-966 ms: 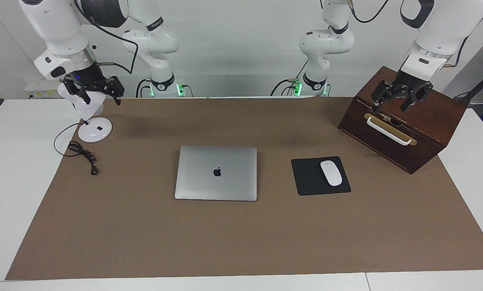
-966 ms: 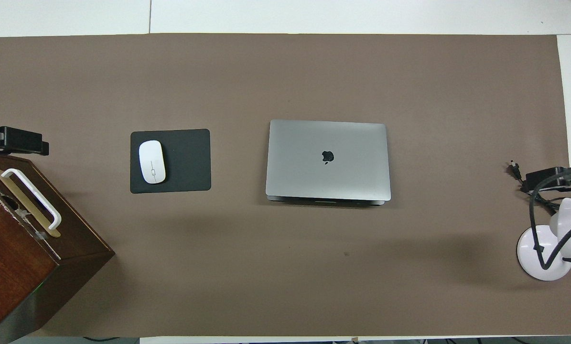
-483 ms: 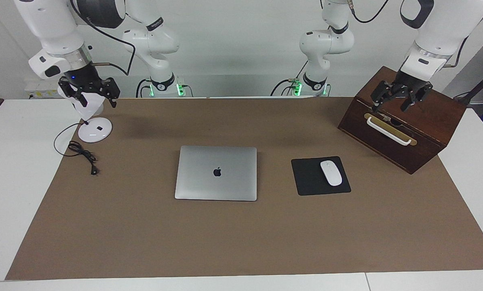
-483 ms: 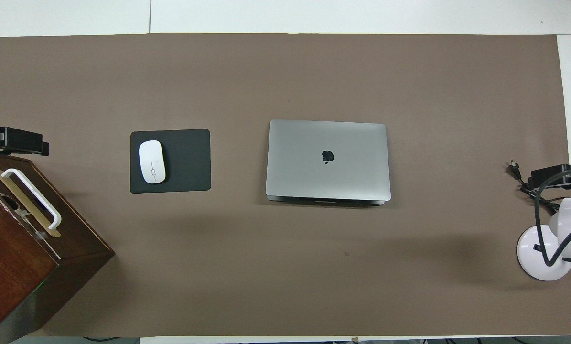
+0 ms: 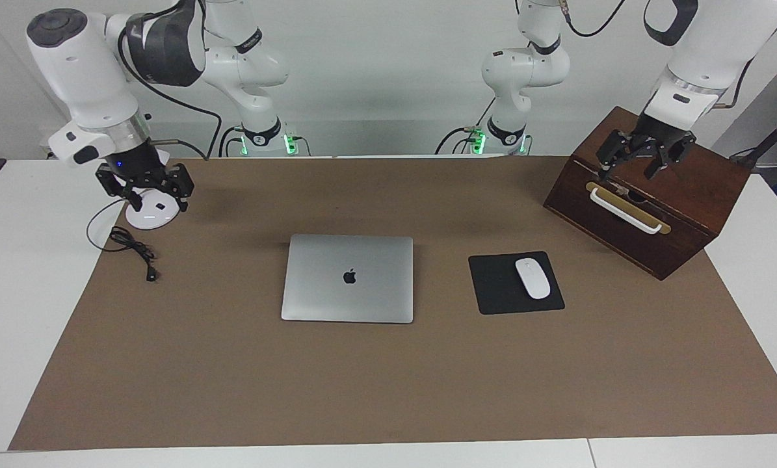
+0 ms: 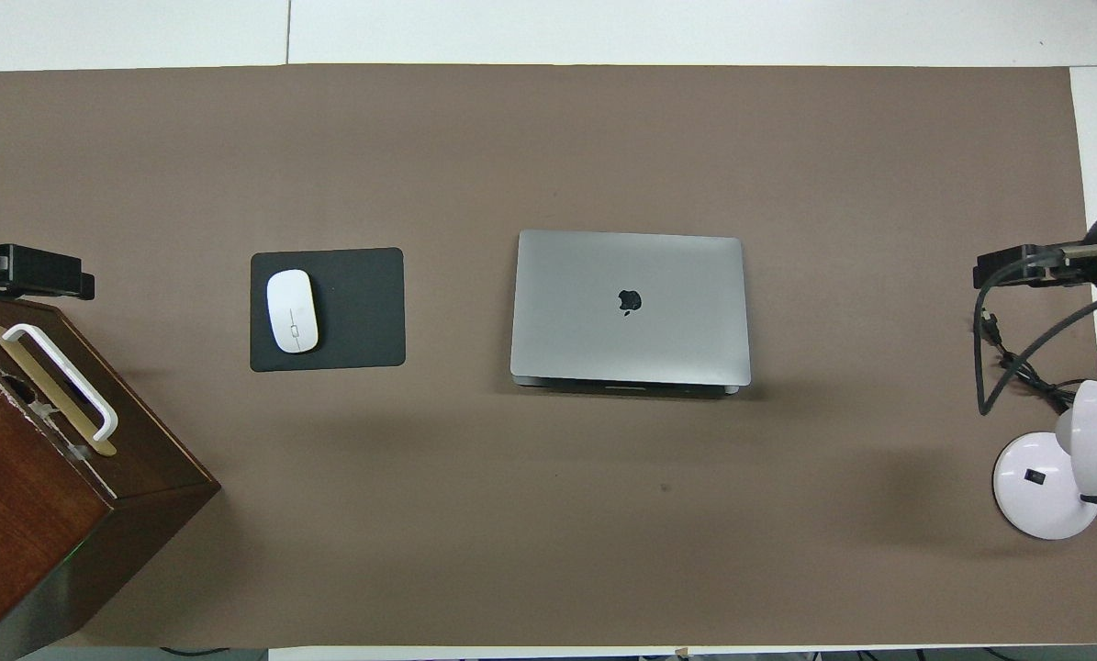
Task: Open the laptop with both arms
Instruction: 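Move the right gripper toward the laptop while the left gripper advances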
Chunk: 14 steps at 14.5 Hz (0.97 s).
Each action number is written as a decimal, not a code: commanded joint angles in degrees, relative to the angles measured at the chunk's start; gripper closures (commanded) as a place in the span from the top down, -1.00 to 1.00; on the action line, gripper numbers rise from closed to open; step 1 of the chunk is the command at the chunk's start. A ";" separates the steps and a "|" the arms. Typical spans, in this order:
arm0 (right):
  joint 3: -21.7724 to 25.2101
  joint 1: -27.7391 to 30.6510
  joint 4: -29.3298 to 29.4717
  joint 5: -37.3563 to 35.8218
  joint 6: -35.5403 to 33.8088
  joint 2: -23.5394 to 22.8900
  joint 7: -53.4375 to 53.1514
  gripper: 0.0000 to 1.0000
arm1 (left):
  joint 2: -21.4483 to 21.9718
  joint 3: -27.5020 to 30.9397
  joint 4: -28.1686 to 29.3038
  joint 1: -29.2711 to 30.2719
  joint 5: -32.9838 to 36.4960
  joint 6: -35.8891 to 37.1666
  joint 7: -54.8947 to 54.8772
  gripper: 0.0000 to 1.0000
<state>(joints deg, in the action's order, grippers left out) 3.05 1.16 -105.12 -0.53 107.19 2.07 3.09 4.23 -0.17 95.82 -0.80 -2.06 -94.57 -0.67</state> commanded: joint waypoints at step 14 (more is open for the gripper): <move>-0.85 -6.43 -2.80 25.75 14.79 -7.87 -21.36 0.85 | 1.49 0.00 1.92 0.10 0.92 -0.97 5.86 -1.00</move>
<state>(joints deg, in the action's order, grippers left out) 2.35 -5.04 -105.62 23.37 119.89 -6.67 -14.83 4.23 -0.20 95.83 -0.87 -2.06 -94.66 4.81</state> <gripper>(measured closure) 0.097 0.678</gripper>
